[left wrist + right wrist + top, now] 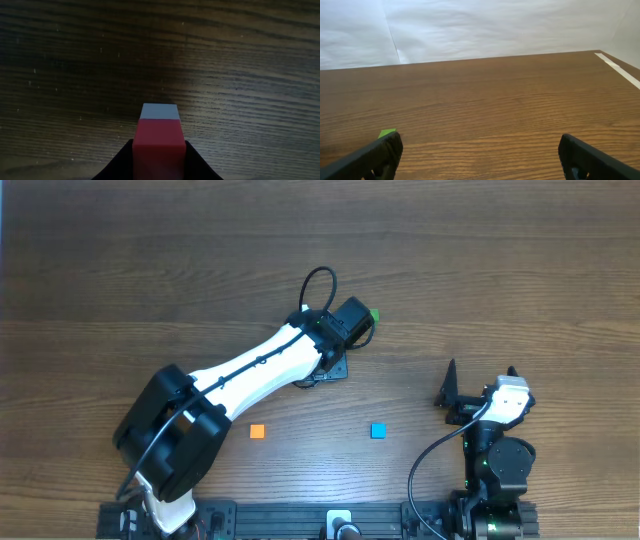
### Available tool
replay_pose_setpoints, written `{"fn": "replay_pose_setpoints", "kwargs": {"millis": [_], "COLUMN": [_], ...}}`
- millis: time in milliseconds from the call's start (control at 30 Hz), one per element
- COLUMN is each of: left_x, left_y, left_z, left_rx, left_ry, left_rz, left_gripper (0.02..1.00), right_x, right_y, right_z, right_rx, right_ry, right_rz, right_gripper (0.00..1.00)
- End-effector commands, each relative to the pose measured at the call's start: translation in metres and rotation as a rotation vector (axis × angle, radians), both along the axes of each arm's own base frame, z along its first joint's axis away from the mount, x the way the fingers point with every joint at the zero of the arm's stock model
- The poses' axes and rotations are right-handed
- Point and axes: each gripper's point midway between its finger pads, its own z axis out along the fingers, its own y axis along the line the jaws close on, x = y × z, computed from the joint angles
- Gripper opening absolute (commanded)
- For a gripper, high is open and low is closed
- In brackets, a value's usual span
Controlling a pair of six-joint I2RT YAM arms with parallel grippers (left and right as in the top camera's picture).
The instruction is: Stack Cubes
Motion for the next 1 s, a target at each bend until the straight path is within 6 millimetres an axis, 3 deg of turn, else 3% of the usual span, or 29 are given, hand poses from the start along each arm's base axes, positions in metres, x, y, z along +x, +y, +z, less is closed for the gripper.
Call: {"fn": "replay_pose_setpoints", "kwargs": {"millis": [33, 167, 300, 367, 500, 600, 700, 767, 1000], "left_x": [-0.003, -0.003, -0.003, -0.003, -0.003, -0.003, -0.002, 0.001, 0.006], "left_y": [0.003, 0.003, 0.003, 0.003, 0.003, 0.003, 0.002, 0.001, 0.011], "left_z": [-0.010, -0.010, -0.010, -0.010, -0.010, -0.010, -0.005, 0.010, 0.099], "left_rx": [0.015, 0.015, 0.015, 0.016, 0.016, 0.016, 0.005, -0.024, -0.178], "left_ry": [0.020, 0.020, 0.021, 0.021, 0.021, 0.021, 0.010, -0.018, -0.172], "left_rz": [0.016, 0.016, 0.016, 0.016, 0.016, 0.016, 0.016, 0.019, 0.058], "left_gripper": [0.102, 0.159, 0.303, 0.430, 0.812, 1.000, 1.000, 1.000, 1.000], "right_x": [0.000, 0.000, 0.000, 0.000, 0.000, 0.000, 0.000, 0.000, 0.000], "right_y": [-0.003, -0.003, -0.003, -0.003, -0.003, -0.003, -0.003, -0.003, -0.003], "right_z": [-0.004, -0.004, -0.004, -0.004, -0.004, -0.004, -0.004, -0.004, -0.004], "right_rx": [-0.002, -0.002, -0.002, -0.002, -0.002, -0.002, -0.002, -0.002, -0.002], "right_ry": [0.007, 0.007, 0.007, 0.007, 0.007, 0.007, 0.007, 0.007, 0.007], "right_rz": [-0.015, -0.015, -0.015, -0.015, -0.015, -0.015, -0.015, -0.015, -0.015], "right_gripper": [0.991, 0.993, 0.993, 0.993, 0.993, 0.991, 0.991, 0.991, 0.993]}}
